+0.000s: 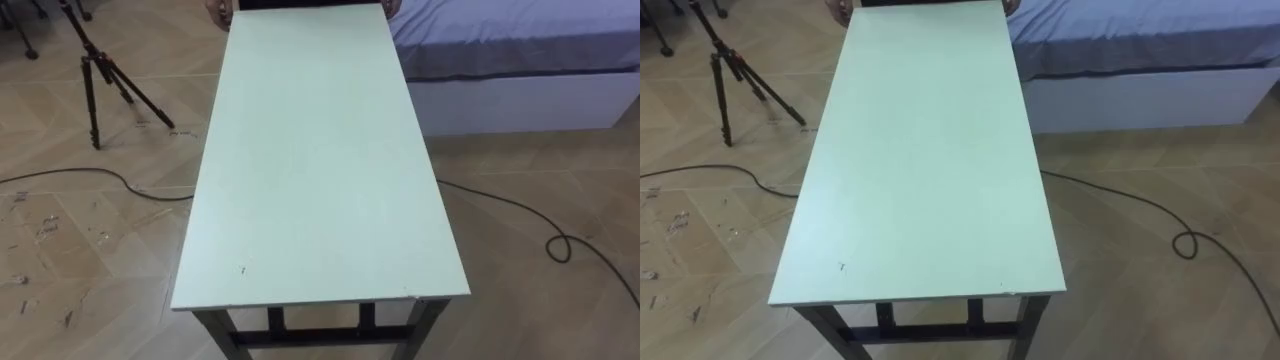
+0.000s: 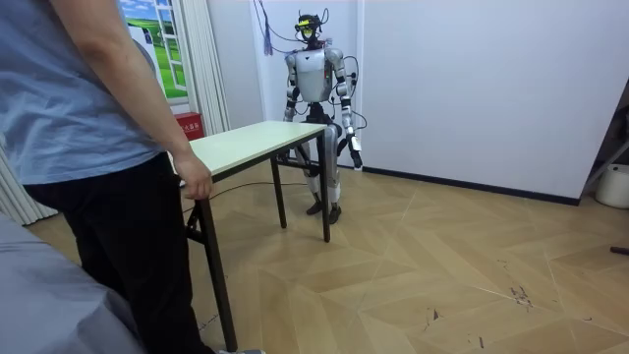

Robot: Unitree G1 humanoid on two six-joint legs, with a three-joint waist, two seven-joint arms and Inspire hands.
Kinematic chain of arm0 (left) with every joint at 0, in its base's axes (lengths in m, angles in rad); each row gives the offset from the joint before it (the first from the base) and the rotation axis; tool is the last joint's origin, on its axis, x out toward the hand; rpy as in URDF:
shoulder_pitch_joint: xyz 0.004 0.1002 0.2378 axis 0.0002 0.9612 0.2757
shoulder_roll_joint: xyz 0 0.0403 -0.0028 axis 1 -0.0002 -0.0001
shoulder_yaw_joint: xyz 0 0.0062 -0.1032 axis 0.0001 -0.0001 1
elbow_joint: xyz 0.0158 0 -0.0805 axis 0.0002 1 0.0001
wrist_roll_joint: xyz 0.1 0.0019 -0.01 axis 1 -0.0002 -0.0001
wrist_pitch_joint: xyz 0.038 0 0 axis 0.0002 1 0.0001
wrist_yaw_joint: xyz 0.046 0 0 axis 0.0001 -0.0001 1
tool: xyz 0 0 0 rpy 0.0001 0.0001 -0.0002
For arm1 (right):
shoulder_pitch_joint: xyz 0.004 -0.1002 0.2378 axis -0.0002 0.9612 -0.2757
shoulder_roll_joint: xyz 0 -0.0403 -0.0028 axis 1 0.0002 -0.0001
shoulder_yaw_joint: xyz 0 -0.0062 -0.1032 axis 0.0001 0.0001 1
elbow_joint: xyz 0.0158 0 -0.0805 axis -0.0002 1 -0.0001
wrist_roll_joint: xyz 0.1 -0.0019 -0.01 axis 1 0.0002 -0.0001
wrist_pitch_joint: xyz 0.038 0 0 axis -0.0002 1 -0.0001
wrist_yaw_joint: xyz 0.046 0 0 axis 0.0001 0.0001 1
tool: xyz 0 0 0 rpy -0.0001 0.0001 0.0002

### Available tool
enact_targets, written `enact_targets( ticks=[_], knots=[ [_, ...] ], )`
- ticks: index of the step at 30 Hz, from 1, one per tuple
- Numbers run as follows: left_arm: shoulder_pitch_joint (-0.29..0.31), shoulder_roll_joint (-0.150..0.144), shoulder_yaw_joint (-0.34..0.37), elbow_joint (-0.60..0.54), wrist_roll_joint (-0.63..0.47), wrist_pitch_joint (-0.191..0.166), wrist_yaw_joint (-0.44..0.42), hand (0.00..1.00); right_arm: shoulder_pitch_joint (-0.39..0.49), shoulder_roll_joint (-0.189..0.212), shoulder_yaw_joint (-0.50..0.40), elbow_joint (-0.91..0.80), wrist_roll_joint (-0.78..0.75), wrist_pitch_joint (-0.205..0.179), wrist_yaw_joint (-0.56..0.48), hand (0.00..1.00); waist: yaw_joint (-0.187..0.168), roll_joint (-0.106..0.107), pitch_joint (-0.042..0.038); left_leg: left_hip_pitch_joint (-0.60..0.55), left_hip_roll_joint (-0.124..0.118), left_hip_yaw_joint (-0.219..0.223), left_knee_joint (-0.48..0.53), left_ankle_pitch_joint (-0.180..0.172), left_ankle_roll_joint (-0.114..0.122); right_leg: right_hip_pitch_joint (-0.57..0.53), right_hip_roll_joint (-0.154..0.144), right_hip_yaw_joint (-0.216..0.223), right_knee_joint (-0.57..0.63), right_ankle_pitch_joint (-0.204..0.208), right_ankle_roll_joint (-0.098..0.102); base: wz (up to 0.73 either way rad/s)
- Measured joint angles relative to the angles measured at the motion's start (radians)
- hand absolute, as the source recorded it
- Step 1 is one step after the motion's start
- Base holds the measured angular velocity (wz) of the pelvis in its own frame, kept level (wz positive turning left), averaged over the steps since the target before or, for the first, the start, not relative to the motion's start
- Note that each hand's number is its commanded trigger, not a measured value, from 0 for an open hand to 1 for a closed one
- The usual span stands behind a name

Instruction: Move table with human

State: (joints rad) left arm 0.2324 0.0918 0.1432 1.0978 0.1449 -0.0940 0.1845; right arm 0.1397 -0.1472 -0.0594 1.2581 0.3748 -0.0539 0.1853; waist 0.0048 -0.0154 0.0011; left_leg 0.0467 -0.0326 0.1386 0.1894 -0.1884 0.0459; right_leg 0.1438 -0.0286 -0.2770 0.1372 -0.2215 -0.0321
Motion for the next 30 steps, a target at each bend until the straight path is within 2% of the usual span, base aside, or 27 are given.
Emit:
enact_targets(
  ticks=[10,11,16,23,27,30],
  knots=[
    [-0.001,-0.004,0.001,0.003,-0.057,0.002,-0.024,0.0,-0.005,-0.001,0.0,0.019,-0.001,0.004,0.006,0.0,0.001,-0.004,0.0008,0.002,-0.001,-0.001,-0.002,0.0,0.0,0.005,0.001,0.01,-0.001,0.0,0.0,0.0],
    [0.0,-0.004,0.001,0.006,-0.059,0.002,-0.036,0.0,-0.004,-0.001,-0.001,0.019,-0.001,0.006,0.011,0.0,0.0,-0.005,0.0011,0.0,-0.001,-0.002,-0.001,0.0,0.0,0.004,0.003,0.025,-0.001,0.0,0.0,0.03],
    [0.001,0.002,0.001,0.027,-0.193,0.009,-0.105,0.0,-0.005,-0.001,-0.006,0.019,0.0,0.019,0.031,0.0,-0.003,-0.009,0.0025,-0.001,-0.002,-0.002,0.001,0.0,0.0,0.0,0.001,0.025,-0.002,0.0,0.0,0.0],
    [-0.002,0.021,0.007,0.023,-0.259,0.012,-0.216,0.0,-0.019,-0.004,-0.003,0.004,0.015,0.025,0.09,0.0,0.003,-0.006,0.0051,-0.014,-0.002,-0.002,0.01,-0.001,0.001,-0.009,0.0,0.023,-0.002,-0.001,0.001,0.0],
    [-0.001,0.022,0.0,-0.049,-0.318,0.021,-0.276,0.0,-0.023,-0.007,-0.003,-0.091,0.025,0.026,0.124,0.0,0.002,0.007,0.0029,-0.048,-0.001,-0.004,0.018,-0.001,0.001,-0.041,0.0,0.02,0.013,0.0,0.001,0.04],
    [-0.012,0.021,-0.001,-0.077,-0.333,0.013,-0.335,0.0,-0.032,-0.007,-0.004,-0.106,0.025,0.021,0.159,0.0,0.003,0.006,0.0034,-0.051,-0.001,-0.005,0.017,-0.001,0.001,-0.038,-0.002,0.015,0.017,0.0,0.001,0.03]
  ],
)
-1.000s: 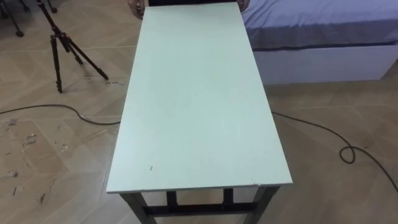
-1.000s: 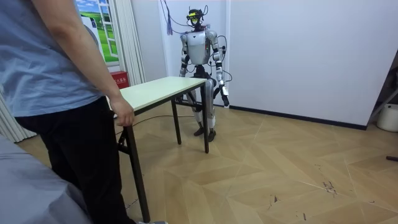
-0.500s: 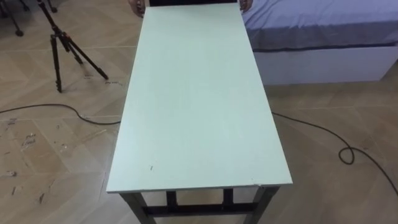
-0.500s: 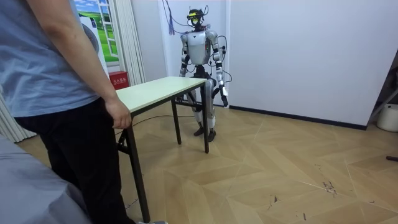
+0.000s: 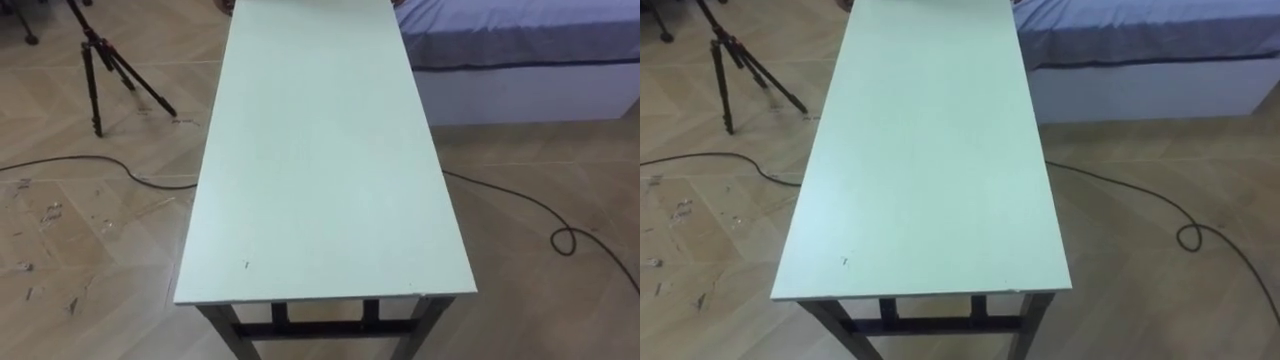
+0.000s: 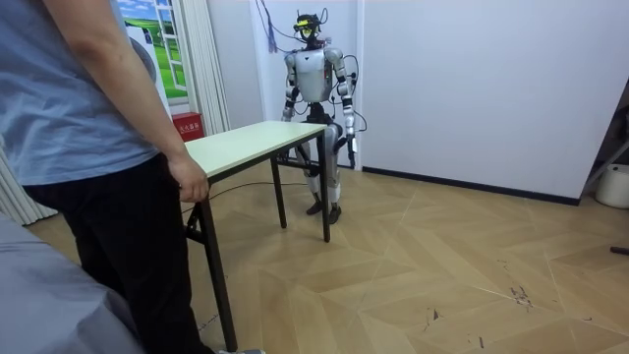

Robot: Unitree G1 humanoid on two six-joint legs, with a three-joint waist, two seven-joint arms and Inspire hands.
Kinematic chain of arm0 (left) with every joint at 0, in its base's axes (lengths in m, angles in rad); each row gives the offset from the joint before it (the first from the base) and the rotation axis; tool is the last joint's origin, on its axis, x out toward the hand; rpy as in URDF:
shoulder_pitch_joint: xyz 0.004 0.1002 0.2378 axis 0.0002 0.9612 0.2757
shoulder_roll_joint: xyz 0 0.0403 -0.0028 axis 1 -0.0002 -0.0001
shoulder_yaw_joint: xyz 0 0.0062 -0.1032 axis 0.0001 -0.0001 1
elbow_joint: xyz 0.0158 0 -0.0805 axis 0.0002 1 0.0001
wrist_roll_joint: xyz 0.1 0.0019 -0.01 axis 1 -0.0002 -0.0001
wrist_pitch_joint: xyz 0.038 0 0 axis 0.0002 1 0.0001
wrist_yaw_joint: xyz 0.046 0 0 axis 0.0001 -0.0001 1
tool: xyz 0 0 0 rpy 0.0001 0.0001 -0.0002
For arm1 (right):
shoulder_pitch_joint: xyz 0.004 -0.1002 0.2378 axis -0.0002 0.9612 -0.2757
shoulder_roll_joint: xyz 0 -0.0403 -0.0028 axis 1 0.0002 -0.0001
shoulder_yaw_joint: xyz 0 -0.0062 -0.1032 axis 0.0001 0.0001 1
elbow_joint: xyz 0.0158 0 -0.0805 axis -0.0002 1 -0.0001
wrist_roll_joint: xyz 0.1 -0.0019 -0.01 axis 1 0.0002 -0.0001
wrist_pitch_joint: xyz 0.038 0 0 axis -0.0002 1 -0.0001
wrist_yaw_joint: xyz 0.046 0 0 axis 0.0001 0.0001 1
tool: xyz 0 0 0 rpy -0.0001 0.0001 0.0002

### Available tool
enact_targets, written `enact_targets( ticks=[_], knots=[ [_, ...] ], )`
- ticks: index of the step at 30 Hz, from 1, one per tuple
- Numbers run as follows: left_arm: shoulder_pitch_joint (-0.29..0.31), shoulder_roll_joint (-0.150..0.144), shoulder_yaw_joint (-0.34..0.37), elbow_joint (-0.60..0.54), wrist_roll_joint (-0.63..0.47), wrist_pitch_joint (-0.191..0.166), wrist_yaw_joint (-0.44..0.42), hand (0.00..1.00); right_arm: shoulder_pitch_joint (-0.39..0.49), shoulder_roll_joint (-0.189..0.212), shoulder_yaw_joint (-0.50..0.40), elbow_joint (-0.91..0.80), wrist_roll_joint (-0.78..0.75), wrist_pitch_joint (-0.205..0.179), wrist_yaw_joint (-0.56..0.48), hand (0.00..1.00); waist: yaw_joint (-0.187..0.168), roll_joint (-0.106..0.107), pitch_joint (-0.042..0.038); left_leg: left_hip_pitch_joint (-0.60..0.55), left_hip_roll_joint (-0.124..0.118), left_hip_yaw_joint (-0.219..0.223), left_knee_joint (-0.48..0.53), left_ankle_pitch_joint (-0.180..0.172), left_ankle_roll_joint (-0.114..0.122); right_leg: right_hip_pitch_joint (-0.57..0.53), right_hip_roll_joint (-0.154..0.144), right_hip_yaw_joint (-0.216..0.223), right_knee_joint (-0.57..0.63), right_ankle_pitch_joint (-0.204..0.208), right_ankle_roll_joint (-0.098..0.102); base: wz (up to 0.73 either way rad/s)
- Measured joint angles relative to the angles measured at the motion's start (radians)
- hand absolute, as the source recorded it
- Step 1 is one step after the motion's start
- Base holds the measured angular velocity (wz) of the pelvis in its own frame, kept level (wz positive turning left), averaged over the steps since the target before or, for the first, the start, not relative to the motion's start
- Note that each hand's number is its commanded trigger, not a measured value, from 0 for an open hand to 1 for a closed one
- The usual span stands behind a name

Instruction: Move table with human

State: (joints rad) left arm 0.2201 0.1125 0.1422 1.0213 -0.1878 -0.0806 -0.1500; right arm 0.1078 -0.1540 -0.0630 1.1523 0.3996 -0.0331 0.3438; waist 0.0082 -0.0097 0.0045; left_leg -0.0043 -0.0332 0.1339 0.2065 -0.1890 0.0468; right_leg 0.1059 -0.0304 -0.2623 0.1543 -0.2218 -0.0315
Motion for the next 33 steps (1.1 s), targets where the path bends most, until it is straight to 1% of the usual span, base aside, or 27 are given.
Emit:
enact_targets(
  ticks=[2,3,5,7,8,10,13,16,20,22,23,25,27,30,33],
  knots=[
    [-0.012,-0.003,-0.01,-0.008,-0.027,-0.003,-0.034,0.0,0.001,0.0,0.003,-0.01,0.008,0.0,0.019,0.0,0.0,0.002,-0.0015,-0.002,0.0,0.001,0.0,0.0,0.001,0.001,-0.001,-0.005,0.001,0.0,0.0,0.03],
    [-0.012,-0.004,-0.03,-0.022,-0.058,-0.005,-0.054,0.0,0.005,0.003,0.012,-0.023,0.02,0.0,0.026,0.0,-0.001,0.004,-0.0018,-0.004,0.0,0.003,0.0,0.0,0.001,0.0,-0.001,-0.013,0.002,0.0,0.0,0.09],
    [-0.007,-0.006,-0.067,-0.039,-0.121,-0.005,-0.085,0.0,0.02,0.005,0.033,-0.047,0.031,0.002,0.041,0.0,-0.002,0.003,-0.001,-0.005,0.002,0.006,0.0,-0.001,0.001,-0.004,-0.001,-0.013,0.009,0.0,0.001,0.03],
    [0.009,-0.012,-0.093,-0.096,-0.176,-0.003,-0.131,0.0,0.056,0.008,0.045,-0.115,0.031,0.012,0.074,0.0,-0.001,0.005,-0.0001,-0.01,0.004,0.008,-0.001,-0.002,0.002,-0.012,-0.001,-0.013,0.017,0.0,0.001,0.0],
    [0.01,-0.012,-0.094,-0.101,-0.182,-0.003,-0.144,0.0,0.062,0.009,0.045,-0.128,0.034,0.013,0.083,0.0,-0.001,0.004,0.0003,-0.01,0.004,0.009,-0.001,-0.002,0.002,-0.013,-0.001,-0.012,0.017,0.0,0.001,0.0],
    [0.02,-0.012,-0.101,-0.125,-0.242,-0.002,-0.178,0.0,0.084,0.011,0.047,-0.184,0.074,0.015,0.117,0.0,-0.001,0.002,0.0009,-0.012,0.004,0.01,-0.001,-0.003,0.004,-0.014,-0.002,-0.012,0.017,0.0,0.001,0.0],
    [0.048,-0.012,-0.11,-0.194,-0.313,0.001,-0.218,0.0,0.116,0.014,0.053,-0.257,0.136,0.017,0.152,0.0,-0.001,-0.004,0.0001,-0.012,0.002,0.005,0.0,-0.004,0.006,-0.013,-0.004,-0.014,0.017,0.0,0.001,0.0],
    [0.056,-0.011,-0.114,-0.227,-0.337,0.007,-0.247,0.0,0.139,0.018,0.071,-0.312,0.19,0.026,0.175,0.0,0.004,-0.006,-0.0012,-0.014,0.002,0.005,0.007,-0.005,0.008,-0.013,-0.004,-0.014,0.017,0.0,0.002,0.0],
    [0.08,-0.004,-0.171,-0.307,-0.397,0.019,-0.278,0.0,0.171,0.017,0.11,-0.388,0.198,0.039,0.2,0.0,0.003,-0.004,-0.0017,-0.018,0.003,0.003,0.017,-0.005,0.008,-0.014,-0.004,-0.015,0.02,0.001,0.002,0.0],
    [0.082,0.005,-0.226,-0.345,-0.441,0.033,-0.296,0.0,0.18,0.017,0.144,-0.427,0.231,0.057,0.205,0.0,0.002,0.002,-0.0012,-0.018,0.004,0.002,0.018,-0.005,0.008,-0.015,-0.004,-0.015,0.027,0.001,0.002,0.0],
    [0.083,0.009,-0.245,-0.356,-0.453,0.037,-0.297,0.0,0.183,0.015,0.157,-0.441,0.234,0.058,0.205,0.0,0.002,0.004,-0.0011,-0.017,0.004,0.001,0.018,-0.005,0.008,-0.016,-0.004,-0.015,0.03,0.001,0.002,0.0],
    [0.09,0.025,-0.301,-0.413,-0.503,0.053,-0.299,0.0,0.189,0.007,0.204,-0.495,0.236,0.067,0.205,0.0,-0.001,0.006,-0.0007,-0.017,0.005,0.002,0.018,-0.005,0.008,-0.015,-0.005,-0.015,0.033,0.001,0.002,0.0],
    [0.092,0.026,-0.322,-0.46,-0.53,0.058,-0.301,0.0,0.19,0.004,0.23,-0.521,0.241,0.07,0.205,0.0,0.0,0.006,-0.0006,-0.017,0.005,0.002,0.018,-0.006,0.009,-0.014,-0.004,-0.014,0.035,0.001,0.002,0.0],
    [0.113,0.027,-0.327,-0.565,-0.567,0.07,-0.307,0.0,0.208,0.003,0.256,-0.599,0.272,0.078,0.207,0.0,-0.001,0.004,0.0009,-0.016,0.005,0.002,0.018,-0.006,0.009,-0.014,-0.005,-0.013,0.036,0.001,0.002,0.0],
    [0.117,0.042,-0.343,-0.623,-0.579,0.075,-0.318,0.0,0.205,0.002,0.278,-0.634,0.318,0.078,0.213,0.0,-0.002,-0.001,0.0024,-0.01,0.005,0.002,0.018,-0.006,0.009,-0.008,-0.005,-0.013,0.036,0.001,0.002,0.0]
  ],
)
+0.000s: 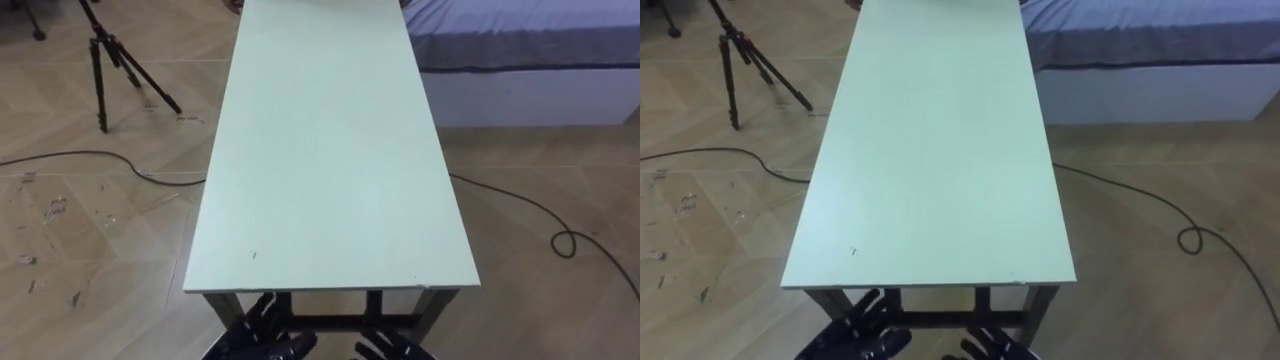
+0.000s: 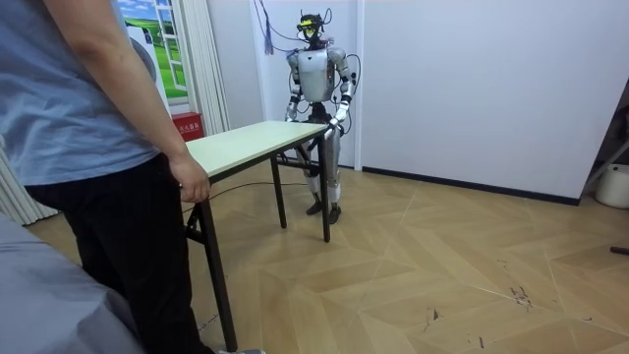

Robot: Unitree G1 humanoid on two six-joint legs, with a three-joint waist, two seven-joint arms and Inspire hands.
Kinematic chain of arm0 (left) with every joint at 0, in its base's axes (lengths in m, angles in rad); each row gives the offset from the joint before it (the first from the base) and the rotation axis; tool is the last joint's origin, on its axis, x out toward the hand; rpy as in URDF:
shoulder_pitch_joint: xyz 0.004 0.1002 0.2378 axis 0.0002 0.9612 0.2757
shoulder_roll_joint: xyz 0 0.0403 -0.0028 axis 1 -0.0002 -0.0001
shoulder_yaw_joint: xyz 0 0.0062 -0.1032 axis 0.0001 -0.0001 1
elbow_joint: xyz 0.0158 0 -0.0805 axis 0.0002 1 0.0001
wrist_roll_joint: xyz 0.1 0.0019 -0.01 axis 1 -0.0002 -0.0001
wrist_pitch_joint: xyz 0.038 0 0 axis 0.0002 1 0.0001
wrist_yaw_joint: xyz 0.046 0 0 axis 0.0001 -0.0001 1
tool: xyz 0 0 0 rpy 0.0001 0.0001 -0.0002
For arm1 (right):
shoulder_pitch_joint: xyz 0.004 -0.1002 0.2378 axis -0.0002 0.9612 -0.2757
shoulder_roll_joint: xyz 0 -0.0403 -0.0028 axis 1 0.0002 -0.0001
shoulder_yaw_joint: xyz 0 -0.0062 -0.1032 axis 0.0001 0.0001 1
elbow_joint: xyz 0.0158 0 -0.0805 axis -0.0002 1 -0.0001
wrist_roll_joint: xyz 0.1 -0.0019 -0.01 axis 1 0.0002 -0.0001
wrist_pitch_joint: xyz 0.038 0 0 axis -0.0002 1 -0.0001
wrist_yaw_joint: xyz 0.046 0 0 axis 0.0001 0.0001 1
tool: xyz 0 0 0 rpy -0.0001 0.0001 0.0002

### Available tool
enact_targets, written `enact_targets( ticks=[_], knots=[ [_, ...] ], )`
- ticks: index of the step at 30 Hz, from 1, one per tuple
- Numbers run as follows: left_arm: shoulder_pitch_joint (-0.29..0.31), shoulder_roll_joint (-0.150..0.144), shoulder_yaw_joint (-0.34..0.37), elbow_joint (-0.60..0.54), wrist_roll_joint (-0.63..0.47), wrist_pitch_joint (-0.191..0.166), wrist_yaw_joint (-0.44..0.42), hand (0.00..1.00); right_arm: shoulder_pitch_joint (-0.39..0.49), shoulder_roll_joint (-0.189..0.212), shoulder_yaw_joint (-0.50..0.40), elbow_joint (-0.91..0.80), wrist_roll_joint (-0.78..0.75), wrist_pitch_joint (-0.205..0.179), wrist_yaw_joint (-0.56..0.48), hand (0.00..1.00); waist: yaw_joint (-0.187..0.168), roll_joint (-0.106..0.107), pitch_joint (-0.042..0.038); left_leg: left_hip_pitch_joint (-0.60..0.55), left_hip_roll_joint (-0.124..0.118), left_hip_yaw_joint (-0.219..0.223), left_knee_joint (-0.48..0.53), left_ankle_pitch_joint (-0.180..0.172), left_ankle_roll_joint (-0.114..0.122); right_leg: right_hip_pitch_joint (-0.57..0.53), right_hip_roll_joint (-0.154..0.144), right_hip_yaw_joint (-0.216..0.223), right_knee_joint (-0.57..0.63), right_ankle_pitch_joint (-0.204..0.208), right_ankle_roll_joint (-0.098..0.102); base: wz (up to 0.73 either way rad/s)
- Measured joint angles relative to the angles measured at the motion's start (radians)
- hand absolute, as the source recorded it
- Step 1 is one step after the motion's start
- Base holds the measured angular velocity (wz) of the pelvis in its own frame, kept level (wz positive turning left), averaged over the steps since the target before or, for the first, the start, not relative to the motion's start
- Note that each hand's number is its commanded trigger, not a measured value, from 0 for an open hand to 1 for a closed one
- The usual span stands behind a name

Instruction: Move table with human

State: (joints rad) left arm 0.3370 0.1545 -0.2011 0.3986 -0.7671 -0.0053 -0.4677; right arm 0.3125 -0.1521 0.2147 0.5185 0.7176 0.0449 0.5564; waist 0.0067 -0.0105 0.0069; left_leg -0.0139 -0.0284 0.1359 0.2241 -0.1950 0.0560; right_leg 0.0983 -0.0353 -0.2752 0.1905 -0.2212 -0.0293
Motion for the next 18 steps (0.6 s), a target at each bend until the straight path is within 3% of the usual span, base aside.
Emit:
enact_targets(
  ticks=[7,14,18],
  knots=[
    [-0.001,0.024,-0.022,-0.079,-0.025,0.032,-0.003,0.0,-0.016,-0.021,0.029,-0.058,0.027,0.019,-0.001,0.0,0.0,-0.008,0.0031,0.011,0.0,0.001,-0.001,0.0,0.0,0.006,0.0,0.004,0.0,0.0,0.0,0.0],
    [-0.005,0.031,-0.052,-0.089,-0.026,0.049,-0.003,0.0,-0.032,-0.023,0.04,-0.06,0.027,0.021,-0.003,0.0,-0.002,-0.007,0.0042,0.02,0.0,0.003,-0.003,0.0,0.001,0.008,0.001,0.014,0.0,0.0,0.0,-0.02],
    [-0.028,0.047,-0.051,-0.096,-0.055,0.055,0.006,0.0,-0.048,-0.04,0.04,-0.06,0.077,0.022,-0.022,0.0,-0.004,-0.004,0.0087,0.016,0.0,0.003,-0.003,-0.001,0.001,0.008,0.001,0.015,0.0,0.0,0.0,0.0]
  ],
)
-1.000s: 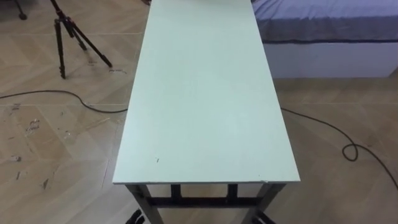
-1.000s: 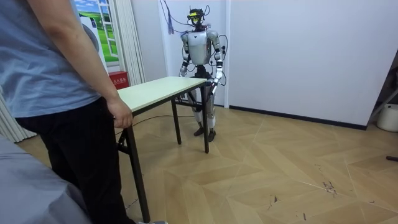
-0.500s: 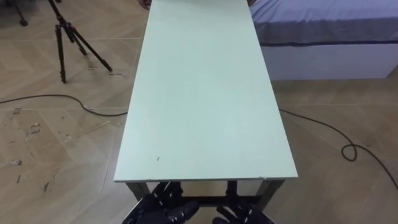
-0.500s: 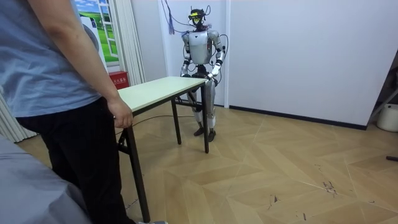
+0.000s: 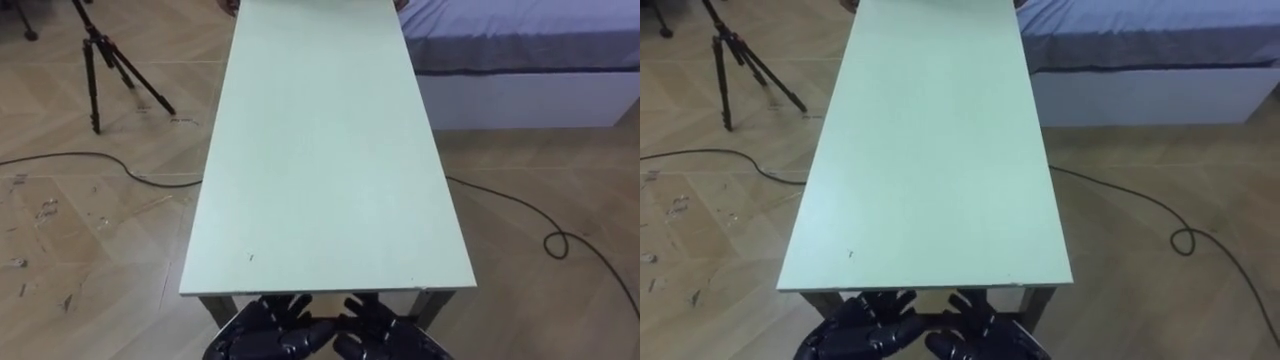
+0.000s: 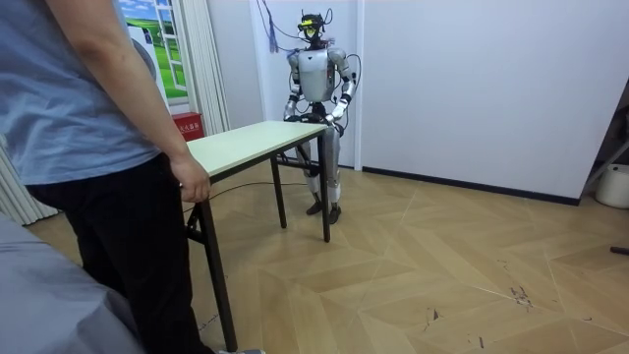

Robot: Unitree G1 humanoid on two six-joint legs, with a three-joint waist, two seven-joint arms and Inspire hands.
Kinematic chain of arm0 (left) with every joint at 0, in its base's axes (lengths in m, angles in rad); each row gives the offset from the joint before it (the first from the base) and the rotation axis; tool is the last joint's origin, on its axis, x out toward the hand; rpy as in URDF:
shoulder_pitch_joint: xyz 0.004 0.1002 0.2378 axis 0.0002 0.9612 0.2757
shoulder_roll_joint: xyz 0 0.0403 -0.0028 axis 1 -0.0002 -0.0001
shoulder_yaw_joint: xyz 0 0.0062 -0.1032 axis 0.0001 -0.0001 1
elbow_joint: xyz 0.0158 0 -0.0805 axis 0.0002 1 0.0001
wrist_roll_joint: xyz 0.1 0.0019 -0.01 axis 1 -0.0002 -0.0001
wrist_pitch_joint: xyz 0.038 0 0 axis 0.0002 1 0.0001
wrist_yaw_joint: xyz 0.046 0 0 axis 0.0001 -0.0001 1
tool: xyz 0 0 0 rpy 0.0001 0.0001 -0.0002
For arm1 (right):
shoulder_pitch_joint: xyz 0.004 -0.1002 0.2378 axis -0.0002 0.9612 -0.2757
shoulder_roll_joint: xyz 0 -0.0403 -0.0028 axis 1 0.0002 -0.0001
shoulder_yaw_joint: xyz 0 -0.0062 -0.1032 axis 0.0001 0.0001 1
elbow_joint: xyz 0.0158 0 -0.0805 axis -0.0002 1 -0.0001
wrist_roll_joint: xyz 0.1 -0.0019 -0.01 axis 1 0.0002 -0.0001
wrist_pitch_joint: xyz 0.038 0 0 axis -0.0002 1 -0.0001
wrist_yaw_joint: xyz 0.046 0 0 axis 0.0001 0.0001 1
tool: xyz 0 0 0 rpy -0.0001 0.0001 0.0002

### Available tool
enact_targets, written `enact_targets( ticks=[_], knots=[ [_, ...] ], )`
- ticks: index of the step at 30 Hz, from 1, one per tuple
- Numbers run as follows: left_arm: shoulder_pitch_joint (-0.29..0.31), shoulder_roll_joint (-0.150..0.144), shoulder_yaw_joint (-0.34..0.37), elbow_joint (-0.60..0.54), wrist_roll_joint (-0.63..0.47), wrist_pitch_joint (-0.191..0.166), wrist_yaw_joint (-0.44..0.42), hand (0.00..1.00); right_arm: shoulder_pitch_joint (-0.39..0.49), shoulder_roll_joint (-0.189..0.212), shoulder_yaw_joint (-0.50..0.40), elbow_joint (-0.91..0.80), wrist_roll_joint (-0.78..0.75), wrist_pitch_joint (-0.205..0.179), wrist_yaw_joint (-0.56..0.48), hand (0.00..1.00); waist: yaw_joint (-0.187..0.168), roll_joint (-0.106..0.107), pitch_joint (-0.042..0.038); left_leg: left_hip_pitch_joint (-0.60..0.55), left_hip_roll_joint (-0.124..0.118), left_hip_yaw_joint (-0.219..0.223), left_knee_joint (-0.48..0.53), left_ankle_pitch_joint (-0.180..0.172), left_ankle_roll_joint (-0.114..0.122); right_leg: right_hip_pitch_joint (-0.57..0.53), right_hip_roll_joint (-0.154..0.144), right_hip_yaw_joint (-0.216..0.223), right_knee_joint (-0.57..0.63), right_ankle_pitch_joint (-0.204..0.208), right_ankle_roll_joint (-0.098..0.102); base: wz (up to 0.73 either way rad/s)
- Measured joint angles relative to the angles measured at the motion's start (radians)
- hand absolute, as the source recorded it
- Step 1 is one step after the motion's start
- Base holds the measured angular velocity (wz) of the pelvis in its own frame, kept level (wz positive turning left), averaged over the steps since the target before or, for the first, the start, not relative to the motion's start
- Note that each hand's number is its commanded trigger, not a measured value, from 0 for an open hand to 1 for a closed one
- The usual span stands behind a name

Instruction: Move table with human

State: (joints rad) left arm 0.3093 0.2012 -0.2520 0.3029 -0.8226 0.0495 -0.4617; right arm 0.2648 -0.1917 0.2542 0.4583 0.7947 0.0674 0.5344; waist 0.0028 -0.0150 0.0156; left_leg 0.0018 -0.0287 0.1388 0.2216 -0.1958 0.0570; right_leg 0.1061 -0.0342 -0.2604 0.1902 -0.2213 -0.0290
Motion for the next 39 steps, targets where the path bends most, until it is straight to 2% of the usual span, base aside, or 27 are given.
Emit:
enact_targets(
  ticks=[2,5,6,9,13,20,25,29,34,39],
  knots=[
    [-0.005,0.009,0.0,-0.001,-0.012,0.013,0.002,0.0,-0.015,-0.01,-0.001,0.0,0.027,0.0,-0.008,0.0,0.001,0.003,0.0008,-0.006,0.0,-0.001,0.001,-0.002,0.0,-0.003,0.001,0.001,0.0,0.0,0.0,0.0],
    [-0.016,0.006,0.004,-0.002,-0.012,0.025,0.029,0.0,-0.026,-0.009,-0.003,-0.002,0.033,0.002,-0.011,0.0,0.001,0.004,0.0002,-0.009,0.0,-0.002,0.011,-0.003,0.001,-0.002,0.001,-0.001,0.0,0.0,0.0,0.0],
    [-0.017,0.004,0.008,-0.002,-0.023,0.032,0.036,0.0,-0.026,-0.008,-0.004,-0.015,0.04,0.014,-0.011,0.0,0.005,0.007,-0.0005,-0.006,0.0,-0.002,0.013,-0.003,0.001,0.001,0.001,0.0,0.0,0.0,0.0,0.0],
    [-0.017,-0.006,0.013,-0.002,-0.094,0.046,0.062,0.0,-0.019,-0.008,-0.003,-0.09,0.078,0.022,-0.023,0.0,0.007,0.016,0.0052,0.008,0.0,-0.002,0.013,-0.003,0.001,0.01,0.0,0.004,-0.001,0.0,0.001,0.0],
    [-0.022,-0.022,0.014,-0.002,-0.172,0.06,0.103,0.0,-0.02,-0.008,-0.001,-0.096,0.172,0.042,-0.049,0.0,0.017,0.021,0.0047,0.016,0.0,-0.002,0.008,-0.002,0.001,0.013,0.001,0.007,-0.001,0.0,0.0,-0.02],
    [-0.035,-0.031,0.018,0.005,-0.289,0.081,0.139,0.0,-0.022,-0.002,0.002,-0.097,0.301,0.066,-0.091,0.0,0.034,0.021,0.005,0.021,0.0,-0.002,0.011,-0.002,0.001,0.015,0.001,0.009,0.008,0.0,0.0,0.0],
    [-0.038,-0.034,0.056,0.013,-0.386,0.086,0.183,0.0,-0.022,0.007,0.009,-0.098,0.409,0.068,-0.138,0.0,0.04,0.023,0.0057,0.033,0.0,-0.001,0.002,-0.002,0.001,0.023,0.0,0.01,0.012,0.0,0.0,0.0],
    [-0.038,-0.033,0.058,0.014,-0.457,0.103,0.203,0.0,-0.022,0.008,0.009,-0.098,0.49,0.079,-0.164,0.0,0.047,0.028,0.0074,0.046,0.0,0.0,-0.001,-0.002,0.001,0.037,0.0,0.012,0.012,0.0,0.0,0.0],
    [-0.047,-0.037,0.058,0.014,-0.505,0.118,0.235,0.0,-0.022,0.009,0.008,-0.097,0.625,0.085,-0.194,0.0,0.052,0.033,0.005,0.045,0.0,-0.001,-0.001,-0.001,0.0,0.038,0.001,0.012,0.012,0.0,0.0,0.0],
    [-0.054,-0.039,0.058,0.014,-0.52,0.125,0.261,0.0,-0.03,0.011,0.005,-0.097,0.665,0.074,-0.218,0.0,0.052,0.04,0.0046,0.047,0.0,-0.001,0.0,-0.001,0.0,0.037,0.001,0.011,0.012,0.0,0.0,0.0]
  ],
)
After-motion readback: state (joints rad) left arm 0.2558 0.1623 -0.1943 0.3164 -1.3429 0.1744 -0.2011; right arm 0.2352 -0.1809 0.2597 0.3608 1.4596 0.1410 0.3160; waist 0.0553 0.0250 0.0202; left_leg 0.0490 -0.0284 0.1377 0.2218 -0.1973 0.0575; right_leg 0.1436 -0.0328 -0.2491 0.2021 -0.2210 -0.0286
